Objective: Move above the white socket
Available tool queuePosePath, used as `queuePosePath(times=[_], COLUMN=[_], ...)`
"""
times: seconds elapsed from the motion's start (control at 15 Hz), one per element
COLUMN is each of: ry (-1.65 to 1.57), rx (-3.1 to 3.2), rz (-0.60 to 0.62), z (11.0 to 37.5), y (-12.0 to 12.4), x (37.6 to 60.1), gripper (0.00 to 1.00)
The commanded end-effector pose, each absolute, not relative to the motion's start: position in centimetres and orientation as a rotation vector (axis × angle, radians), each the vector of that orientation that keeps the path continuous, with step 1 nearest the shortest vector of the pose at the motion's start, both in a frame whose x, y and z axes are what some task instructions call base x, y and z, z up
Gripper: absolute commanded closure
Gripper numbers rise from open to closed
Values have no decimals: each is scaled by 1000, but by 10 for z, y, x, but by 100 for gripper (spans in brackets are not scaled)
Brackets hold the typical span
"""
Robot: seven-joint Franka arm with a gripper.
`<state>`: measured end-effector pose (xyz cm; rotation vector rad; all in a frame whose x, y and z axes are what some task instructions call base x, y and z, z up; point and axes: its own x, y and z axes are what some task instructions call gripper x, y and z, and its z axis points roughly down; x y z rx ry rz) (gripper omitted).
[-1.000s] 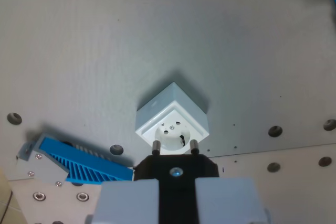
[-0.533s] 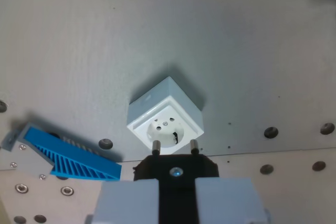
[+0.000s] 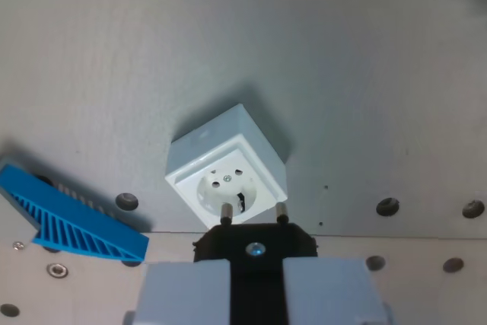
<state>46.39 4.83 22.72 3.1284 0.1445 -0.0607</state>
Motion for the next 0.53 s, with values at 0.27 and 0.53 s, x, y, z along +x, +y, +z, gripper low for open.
queuePosePath(times=[0.27,0.53], ry=[561,679], rx=[3062,3030], rz=[98,93], z=[204,189], y=[49,50], x=[444,434], gripper=[100,100])
